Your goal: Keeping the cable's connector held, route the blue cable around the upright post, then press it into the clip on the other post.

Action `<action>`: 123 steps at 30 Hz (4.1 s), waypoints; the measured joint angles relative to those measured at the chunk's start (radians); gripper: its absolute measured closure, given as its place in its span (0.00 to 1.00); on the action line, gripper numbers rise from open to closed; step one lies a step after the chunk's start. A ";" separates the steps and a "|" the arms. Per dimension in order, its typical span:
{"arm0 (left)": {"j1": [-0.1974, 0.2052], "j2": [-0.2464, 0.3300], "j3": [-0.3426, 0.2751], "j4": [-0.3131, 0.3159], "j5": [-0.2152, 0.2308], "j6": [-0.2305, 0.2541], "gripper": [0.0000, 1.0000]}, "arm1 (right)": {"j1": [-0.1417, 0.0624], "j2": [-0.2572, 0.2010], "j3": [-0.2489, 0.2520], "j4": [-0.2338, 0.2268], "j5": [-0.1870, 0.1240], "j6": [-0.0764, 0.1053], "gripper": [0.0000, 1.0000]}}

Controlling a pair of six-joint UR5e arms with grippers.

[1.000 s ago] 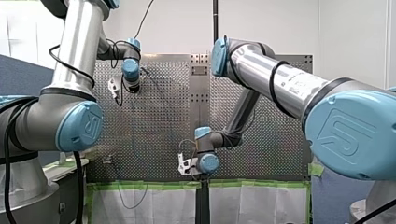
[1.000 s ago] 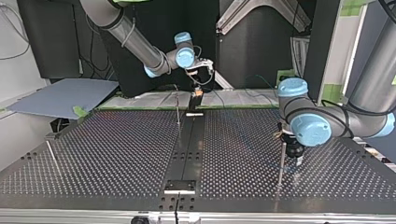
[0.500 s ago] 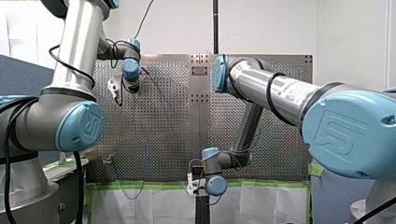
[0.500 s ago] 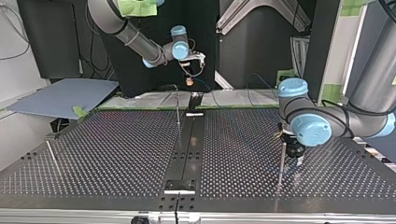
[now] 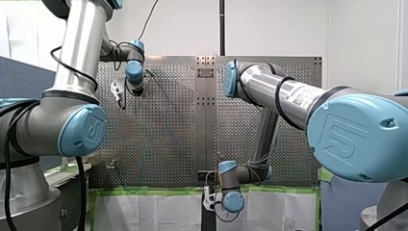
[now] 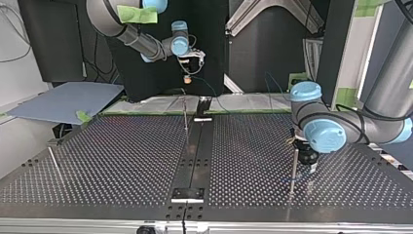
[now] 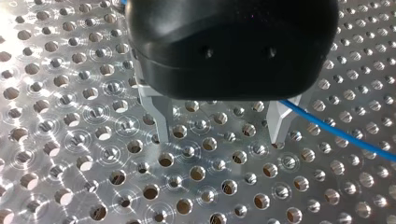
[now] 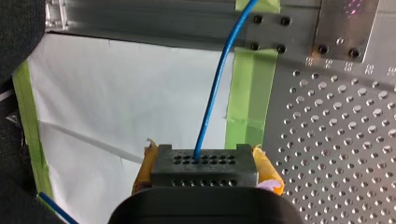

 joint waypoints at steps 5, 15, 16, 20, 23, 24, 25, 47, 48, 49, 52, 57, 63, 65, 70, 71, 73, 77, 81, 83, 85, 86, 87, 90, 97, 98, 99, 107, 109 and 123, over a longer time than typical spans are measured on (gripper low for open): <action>0.001 0.000 0.000 0.000 0.000 0.000 0.00 | -0.014 -0.019 0.046 -0.046 0.001 0.000 1.00; 0.003 0.000 0.000 0.000 0.000 -0.001 0.00 | -0.049 -0.096 0.142 -0.142 0.008 0.021 1.00; 0.003 0.000 0.000 0.000 0.000 -0.002 0.00 | -0.054 -0.106 0.152 -0.152 0.011 0.022 1.00; 0.003 0.000 0.000 0.000 0.000 -0.002 0.00 | -0.067 -0.135 0.182 -0.182 0.017 0.023 1.00; 0.003 0.000 0.000 -0.001 0.000 -0.003 0.00 | -0.072 -0.157 0.205 -0.205 0.020 0.023 1.00; 0.003 0.000 0.000 -0.001 0.000 -0.003 0.00 | -0.074 -0.163 0.212 -0.212 0.020 0.023 1.00; 0.003 0.000 0.000 -0.001 0.000 -0.003 0.00 | -0.075 -0.172 0.221 -0.221 0.020 0.023 1.00; -0.005 0.001 0.000 -0.001 -0.014 -0.040 0.00 | -0.092 -0.259 0.404 -0.404 0.010 0.022 1.00; -0.005 0.001 0.000 0.000 -0.016 -0.044 0.00 | -0.094 -0.266 0.412 -0.412 0.008 0.022 1.00; -0.005 0.001 0.000 0.000 -0.018 -0.048 0.00 | -0.096 -0.277 0.423 -0.423 0.005 0.023 1.00; -0.005 0.000 0.000 0.000 -0.022 -0.065 0.00 | -0.103 -0.300 0.447 -0.447 -0.008 0.022 1.00; -0.004 0.001 0.000 -0.008 -0.010 -0.105 0.00 | -0.113 -0.327 0.483 -0.483 -0.032 0.022 1.00; 0.000 0.001 -0.002 -0.010 0.034 -0.156 0.00 | -0.119 -0.334 0.540 -0.540 -0.044 0.021 1.00; 0.003 0.001 -0.009 -0.004 0.051 -0.174 0.00 | -0.121 -0.334 0.555 -0.559 -0.045 0.020 1.00; 0.013 0.001 -0.041 0.029 0.089 -0.216 0.00 | -0.125 -0.334 0.567 -0.599 -0.045 0.020 1.00; 0.015 0.001 -0.049 0.039 0.093 -0.226 0.00 | -0.126 -0.334 0.568 -0.602 -0.045 0.020 1.00; 0.017 0.001 -0.057 0.054 0.098 -0.241 0.00 | -0.127 -0.334 0.568 -0.605 -0.045 0.020 1.00; 0.028 0.002 -0.079 0.090 0.103 -0.277 0.00 | -0.129 -0.334 0.569 -0.607 -0.045 0.019 1.00; 0.037 0.002 -0.112 0.125 0.122 -0.313 0.00 | -0.130 -0.334 0.569 -0.608 -0.046 0.019 1.00; 0.040 0.003 -0.130 0.144 0.128 -0.331 0.00 | -0.130 -0.334 0.569 -0.608 -0.046 0.018 1.00; 0.043 0.005 -0.144 0.158 0.132 -0.346 0.00 | -0.130 -0.334 0.568 -0.608 -0.047 0.018 1.00; 0.045 0.006 -0.154 0.168 0.135 -0.355 0.00 | -0.130 -0.334 0.569 -0.608 -0.047 0.018 1.00; 0.047 0.007 -0.161 0.176 0.138 -0.363 0.00 | -0.130 -0.334 0.569 -0.608 -0.047 0.018 1.00; 0.050 0.008 -0.186 0.201 0.143 -0.388 0.00 | -0.130 -0.334 0.569 -0.608 -0.047 0.018 1.00; 0.065 0.024 -0.240 0.257 0.144 -0.445 0.00 | -0.130 -0.334 0.569 -0.608 -0.048 0.018 1.00; 0.067 0.027 -0.244 0.267 0.145 -0.454 0.00 | -0.130 -0.334 0.569 -0.608 -0.048 0.018 1.00; 0.068 0.028 -0.247 0.274 0.145 -0.461 0.00 | -0.130 -0.334 0.569 -0.608 -0.048 0.018 1.00; 0.074 0.031 -0.251 0.340 0.122 -0.520 0.00 | -0.130 -0.334 0.568 -0.608 -0.049 0.018 1.00; 0.073 0.031 -0.251 0.355 0.108 -0.517 0.00 | -0.130 -0.334 0.568 -0.608 -0.050 0.018 1.00; 0.059 0.031 -0.252 0.362 0.016 -0.445 0.00 | -0.130 -0.334 0.569 -0.608 -0.055 0.018 1.00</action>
